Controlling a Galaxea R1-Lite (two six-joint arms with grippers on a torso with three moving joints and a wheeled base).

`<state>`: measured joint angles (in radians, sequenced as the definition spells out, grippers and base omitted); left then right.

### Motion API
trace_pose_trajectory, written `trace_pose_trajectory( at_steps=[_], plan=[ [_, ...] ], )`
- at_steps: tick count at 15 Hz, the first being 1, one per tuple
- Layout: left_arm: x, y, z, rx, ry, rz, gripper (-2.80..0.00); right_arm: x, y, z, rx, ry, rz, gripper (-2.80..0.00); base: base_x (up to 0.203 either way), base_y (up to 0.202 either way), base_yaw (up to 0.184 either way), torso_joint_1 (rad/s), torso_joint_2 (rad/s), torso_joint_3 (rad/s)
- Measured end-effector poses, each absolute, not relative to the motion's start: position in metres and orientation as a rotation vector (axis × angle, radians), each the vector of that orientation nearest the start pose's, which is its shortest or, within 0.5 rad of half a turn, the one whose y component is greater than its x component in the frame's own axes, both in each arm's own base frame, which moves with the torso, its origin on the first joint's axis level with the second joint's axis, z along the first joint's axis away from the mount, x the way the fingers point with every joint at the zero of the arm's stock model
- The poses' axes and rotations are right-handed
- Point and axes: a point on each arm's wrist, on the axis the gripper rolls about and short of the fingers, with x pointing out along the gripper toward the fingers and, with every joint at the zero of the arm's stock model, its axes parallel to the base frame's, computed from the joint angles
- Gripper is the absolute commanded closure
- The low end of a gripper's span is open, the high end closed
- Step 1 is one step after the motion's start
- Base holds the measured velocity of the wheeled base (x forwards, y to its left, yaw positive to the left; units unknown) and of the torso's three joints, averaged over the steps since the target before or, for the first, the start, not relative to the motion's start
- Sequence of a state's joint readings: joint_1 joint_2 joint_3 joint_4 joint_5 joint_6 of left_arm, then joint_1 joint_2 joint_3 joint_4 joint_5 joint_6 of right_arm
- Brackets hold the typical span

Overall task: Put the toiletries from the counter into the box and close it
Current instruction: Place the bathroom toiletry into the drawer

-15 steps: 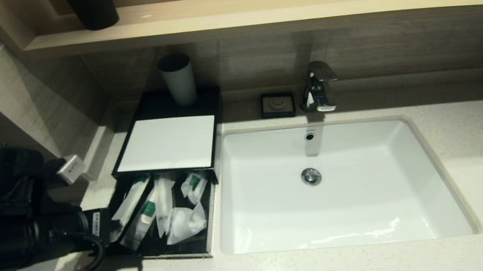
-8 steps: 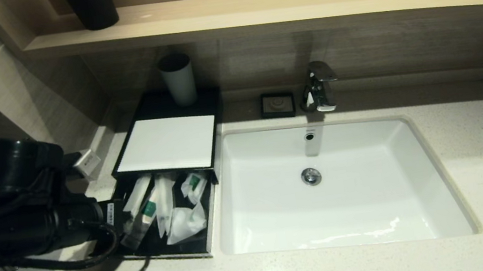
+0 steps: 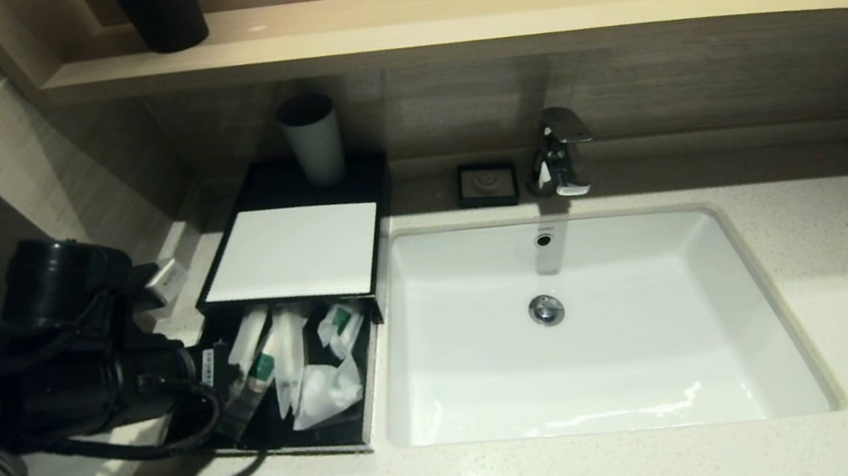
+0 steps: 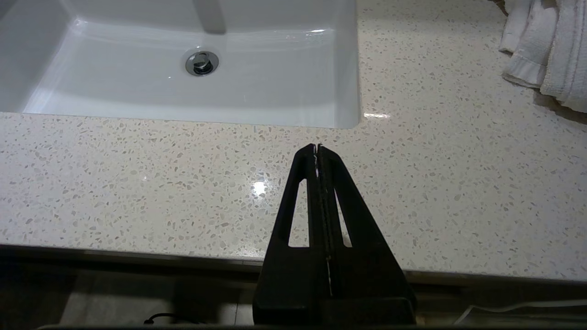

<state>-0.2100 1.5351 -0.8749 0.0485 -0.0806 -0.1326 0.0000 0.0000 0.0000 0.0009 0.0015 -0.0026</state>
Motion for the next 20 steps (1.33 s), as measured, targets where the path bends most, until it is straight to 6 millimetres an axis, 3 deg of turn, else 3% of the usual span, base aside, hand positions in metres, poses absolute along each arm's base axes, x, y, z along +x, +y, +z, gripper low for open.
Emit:
trace_pose_trajectory(
  at_steps=[3, 4, 12, 17, 18, 20],
  plan=[
    [0.249, -0.055, 0.184, -0.076, 0.716, -0.224, 0.00, -0.023, 0.000, 0.075, -0.003, 0.002, 0.001, 0.00, 0.000, 0.000, 0.000, 0.000, 0.00, 0.000],
    [0.250, -0.055, 0.183, -0.074, 0.718, -0.221, -2.80, -0.023, 0.000, 0.075, -0.003, 0.001, 0.001, 0.00, 0.000, 0.000, 0.000, 0.000, 0.00, 0.000],
    [0.246, -0.056, 0.189, -0.081, 0.696, -0.228, -2.80, -0.023, 0.000, 0.075, -0.003, 0.001, 0.001, 0.00, 0.000, 0.000, 0.000, 0.000, 0.00, 0.000],
    [0.236, -0.053, 0.219, -0.091, 0.580, -0.236, -2.80, -0.023, 0.000, 0.075, -0.003, 0.001, 0.002, 0.00, 0.000, 0.000, 0.000, 0.000, 0.00, 0.000],
    [0.234, -0.053, 0.226, -0.094, 0.552, -0.237, 0.00, -0.023, 0.000, 0.075, -0.003, 0.001, 0.001, 0.00, 0.000, 0.000, 0.000, 0.000, 0.00, 0.000],
    [0.230, -0.052, 0.238, -0.096, 0.509, -0.240, 0.00, -0.023, 0.000, 0.075, -0.003, 0.001, 0.001, 0.00, 0.000, 0.000, 0.000, 0.000, 0.00, 0.000]
  ],
)
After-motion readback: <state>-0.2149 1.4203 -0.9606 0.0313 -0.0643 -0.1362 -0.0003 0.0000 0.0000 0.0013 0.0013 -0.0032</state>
